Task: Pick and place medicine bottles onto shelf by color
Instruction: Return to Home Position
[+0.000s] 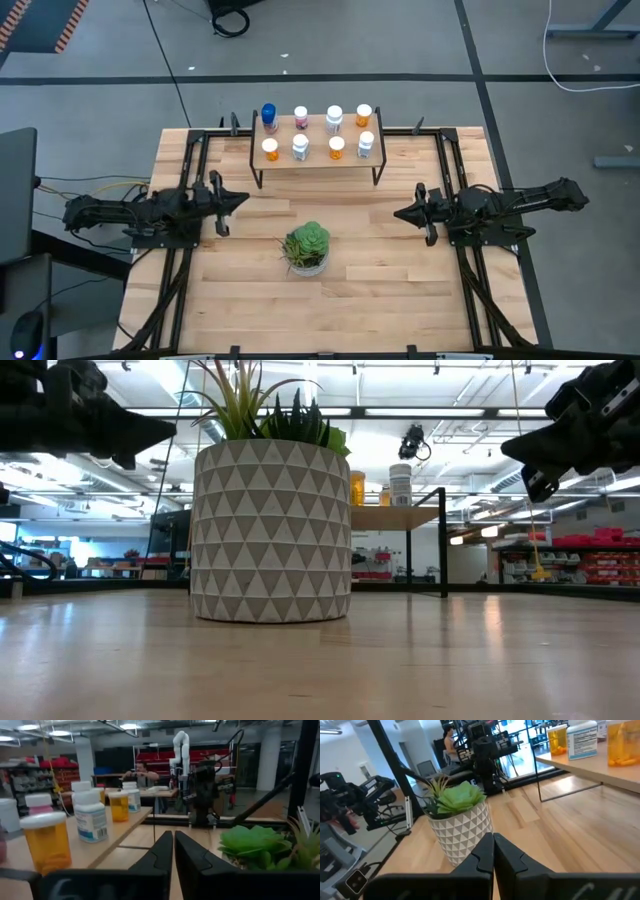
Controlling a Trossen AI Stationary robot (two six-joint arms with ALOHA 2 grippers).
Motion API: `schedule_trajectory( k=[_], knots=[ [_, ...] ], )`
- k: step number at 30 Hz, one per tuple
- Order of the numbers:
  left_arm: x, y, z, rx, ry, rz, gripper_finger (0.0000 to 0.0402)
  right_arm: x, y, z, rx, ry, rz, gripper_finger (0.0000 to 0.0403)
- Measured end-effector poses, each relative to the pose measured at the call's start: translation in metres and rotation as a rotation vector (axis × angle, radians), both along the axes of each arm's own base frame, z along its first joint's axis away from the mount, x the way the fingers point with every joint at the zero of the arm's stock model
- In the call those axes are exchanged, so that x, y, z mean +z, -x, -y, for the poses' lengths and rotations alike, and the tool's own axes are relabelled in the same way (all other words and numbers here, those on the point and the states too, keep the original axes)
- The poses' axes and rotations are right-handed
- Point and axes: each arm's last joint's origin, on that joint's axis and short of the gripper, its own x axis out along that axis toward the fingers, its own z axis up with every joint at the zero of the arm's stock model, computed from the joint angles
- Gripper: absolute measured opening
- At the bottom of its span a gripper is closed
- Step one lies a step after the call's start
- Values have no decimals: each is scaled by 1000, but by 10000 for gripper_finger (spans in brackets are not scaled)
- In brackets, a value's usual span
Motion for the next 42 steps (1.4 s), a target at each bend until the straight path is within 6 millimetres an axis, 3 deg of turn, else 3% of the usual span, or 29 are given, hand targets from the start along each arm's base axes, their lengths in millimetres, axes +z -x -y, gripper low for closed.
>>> schedule_trajectory(
  k=[6,13,32,42],
  knots=[
    [-3,0,2,-28,57,-12,28,2,0,0,0,-28,24,8],
    [-18,-1,5,-57,90,-169,19,16,1,0,2,-77,161,8],
    [-18,-1,5,-58,86,-169,19,74,30,4,22,-164,849,8],
    [-18,-1,5,-58,85,-169,30,80,37,5,25,-175,937,8]
  ],
)
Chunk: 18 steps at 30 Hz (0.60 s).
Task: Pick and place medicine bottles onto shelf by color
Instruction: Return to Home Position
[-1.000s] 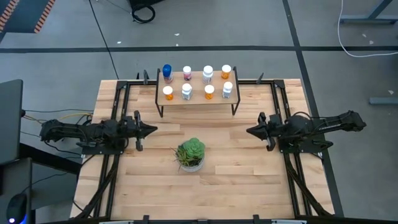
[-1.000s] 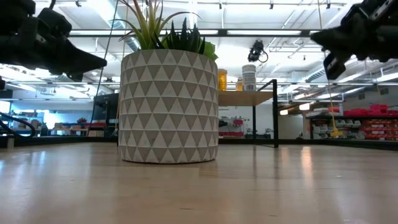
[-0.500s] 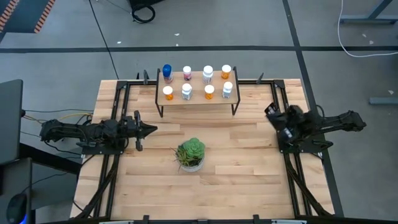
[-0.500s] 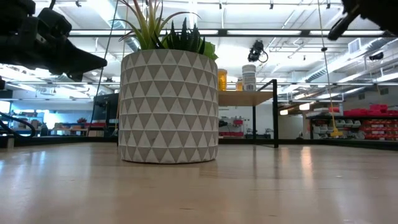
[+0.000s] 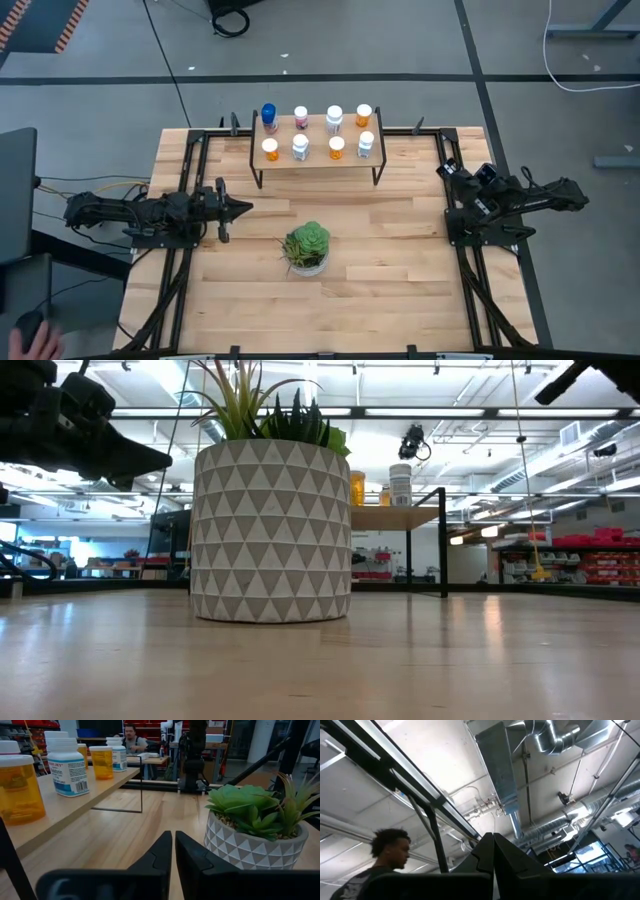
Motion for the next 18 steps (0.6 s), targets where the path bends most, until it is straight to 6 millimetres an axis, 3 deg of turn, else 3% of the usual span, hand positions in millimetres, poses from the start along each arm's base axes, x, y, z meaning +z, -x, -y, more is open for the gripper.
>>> schedule_trajectory(
  k=[18],
  knots=[
    [0,0,0,0,0,0,24,0,0,0,0,0,0,8]
  ],
)
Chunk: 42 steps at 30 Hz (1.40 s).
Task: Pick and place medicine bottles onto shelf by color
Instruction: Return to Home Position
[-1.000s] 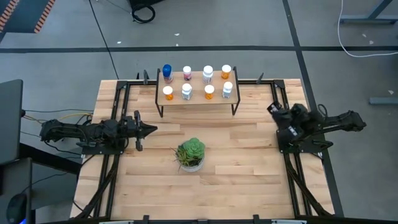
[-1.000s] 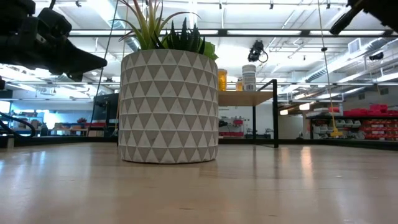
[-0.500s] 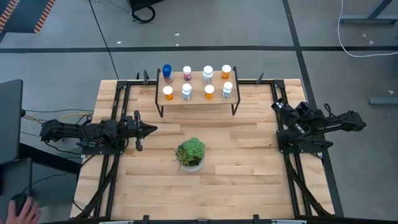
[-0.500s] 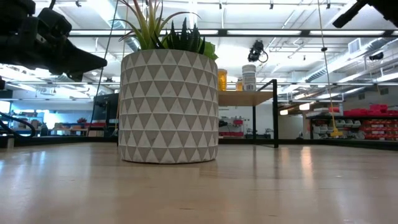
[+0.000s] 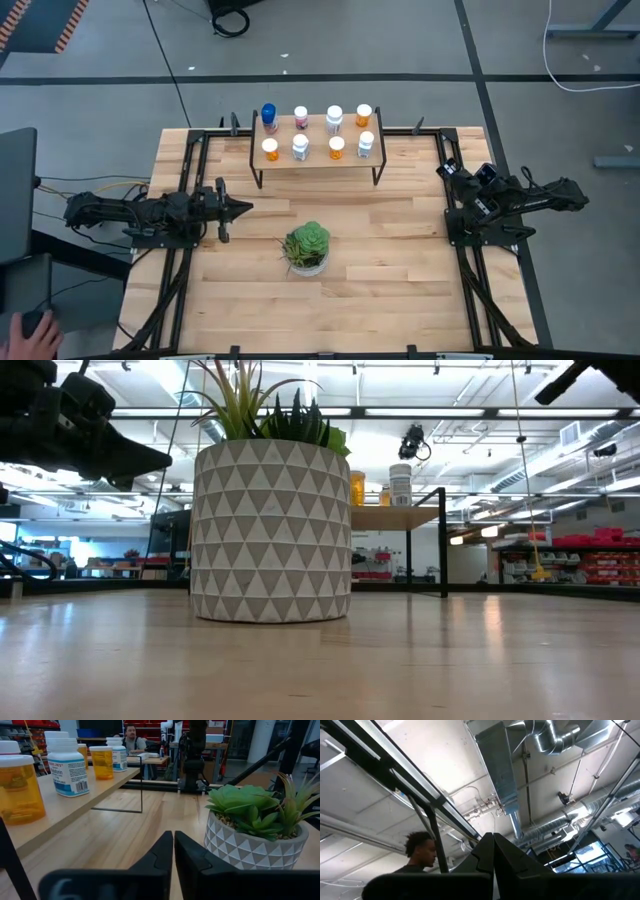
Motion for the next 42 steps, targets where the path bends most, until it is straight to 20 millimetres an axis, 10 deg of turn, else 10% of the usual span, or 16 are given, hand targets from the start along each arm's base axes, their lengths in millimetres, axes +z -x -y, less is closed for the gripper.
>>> schedule_trajectory(
  k=[42],
  knots=[
    [0,0,0,0,0,0,23,0,0,0,0,0,0,8]
  ],
)
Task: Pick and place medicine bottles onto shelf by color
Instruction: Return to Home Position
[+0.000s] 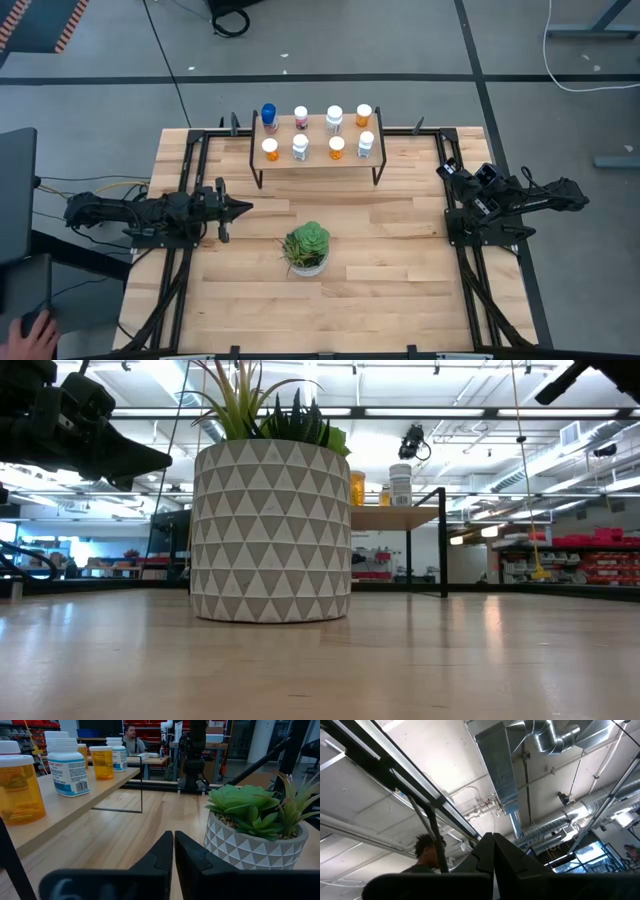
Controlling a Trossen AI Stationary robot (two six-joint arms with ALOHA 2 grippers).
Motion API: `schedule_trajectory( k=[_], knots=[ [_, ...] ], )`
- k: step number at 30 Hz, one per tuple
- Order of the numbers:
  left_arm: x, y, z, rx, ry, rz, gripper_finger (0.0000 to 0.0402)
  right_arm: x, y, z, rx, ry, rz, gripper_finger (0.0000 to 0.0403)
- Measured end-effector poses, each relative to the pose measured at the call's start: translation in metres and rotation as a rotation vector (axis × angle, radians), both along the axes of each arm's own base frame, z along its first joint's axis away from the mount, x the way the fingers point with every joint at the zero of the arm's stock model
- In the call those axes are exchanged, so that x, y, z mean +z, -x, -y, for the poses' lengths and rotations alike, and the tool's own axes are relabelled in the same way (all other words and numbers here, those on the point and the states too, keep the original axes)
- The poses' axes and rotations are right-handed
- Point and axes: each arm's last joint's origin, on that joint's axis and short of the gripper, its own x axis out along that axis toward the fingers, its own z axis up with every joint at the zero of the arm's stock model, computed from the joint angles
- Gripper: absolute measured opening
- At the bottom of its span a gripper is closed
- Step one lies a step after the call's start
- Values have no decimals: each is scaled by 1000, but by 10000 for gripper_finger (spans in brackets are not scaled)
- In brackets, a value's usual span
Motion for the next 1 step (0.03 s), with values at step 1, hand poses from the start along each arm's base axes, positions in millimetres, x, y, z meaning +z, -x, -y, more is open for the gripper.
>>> schedule_trajectory(
  k=[1],
  knots=[
    [0,0,0,0,0,-1,24,0,0,0,0,0,0,8]
  ],
)
